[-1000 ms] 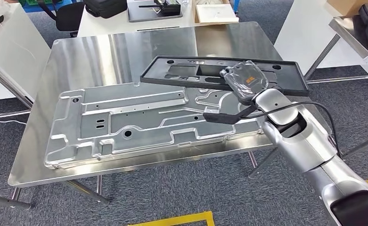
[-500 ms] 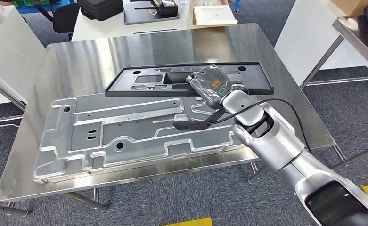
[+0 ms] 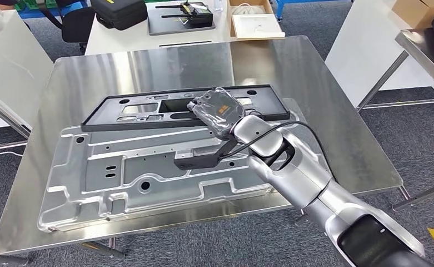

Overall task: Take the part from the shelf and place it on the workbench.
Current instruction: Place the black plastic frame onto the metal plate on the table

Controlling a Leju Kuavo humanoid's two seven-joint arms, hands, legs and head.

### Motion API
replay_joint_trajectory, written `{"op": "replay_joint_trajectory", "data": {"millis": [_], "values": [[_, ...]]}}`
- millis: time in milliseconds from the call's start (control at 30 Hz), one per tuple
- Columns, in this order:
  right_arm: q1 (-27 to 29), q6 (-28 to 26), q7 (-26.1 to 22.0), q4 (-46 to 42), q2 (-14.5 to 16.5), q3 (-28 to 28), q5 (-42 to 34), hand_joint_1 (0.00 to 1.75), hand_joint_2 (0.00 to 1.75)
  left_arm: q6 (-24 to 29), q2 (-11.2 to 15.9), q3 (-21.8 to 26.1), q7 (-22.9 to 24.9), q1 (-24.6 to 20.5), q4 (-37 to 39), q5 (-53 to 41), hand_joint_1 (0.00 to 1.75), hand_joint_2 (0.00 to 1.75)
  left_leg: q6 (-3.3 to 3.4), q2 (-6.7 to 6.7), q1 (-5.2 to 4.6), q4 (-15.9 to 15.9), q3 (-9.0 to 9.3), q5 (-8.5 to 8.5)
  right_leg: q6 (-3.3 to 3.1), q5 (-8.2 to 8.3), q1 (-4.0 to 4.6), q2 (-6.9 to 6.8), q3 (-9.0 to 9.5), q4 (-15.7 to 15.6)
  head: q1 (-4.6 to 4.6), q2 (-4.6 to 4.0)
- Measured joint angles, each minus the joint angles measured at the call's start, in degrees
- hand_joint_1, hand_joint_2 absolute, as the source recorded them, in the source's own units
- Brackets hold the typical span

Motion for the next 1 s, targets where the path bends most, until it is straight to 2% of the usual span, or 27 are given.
{"op": "replay_joint_trajectory", "data": {"millis": [233,467,767,1000], "values": [[-0.92,0.91,0.14,0.0,1.02,1.1,-2.03,1.75,1.75,0.03,-0.15,0.01,-0.02,-0.03,0.0,0.45,0.0,1.75,0.44,-0.29,-0.1,-0.05,0.01,-0.28,-0.02,0.1,-0.02,-0.03,0.69,-1.17,0.0,0.0],[-0.93,1.4,0.26,0.1,1.53,1.54,-3.39,1.75,1.75,0.05,-0.16,0.01,-0.16,0.03,0.0,0.97,0.0,1.75,0.5,-0.22,-0.15,-0.04,0.13,-0.29,0.65,0.16,-0.03,-0.03,0.7,-1.26,0.0,0.0],[-0.3,1.61,0.62,0.55,1.52,1.74,-5.75,1.75,1.75,0.04,-0.16,0.01,-1.43,0.16,0.0,1.19,0.0,1.75,0.49,-0.16,0.06,-0.21,0.34,-0.23,0.65,0.16,0.14,-0.02,0.71,-1.19,0.0,0.0],[2.37,0.07,1.26,1.21,1.03,1.63,-7.32,1.75,1.75,0.04,-0.16,0.01,-3.02,0.16,0.0,1.14,0.0,1.75,0.49,-0.16,0.08,-0.24,0.35,-0.23,0.62,0.13,0.16,-0.02,0.72,-1.18,0.0,0.0]]}}
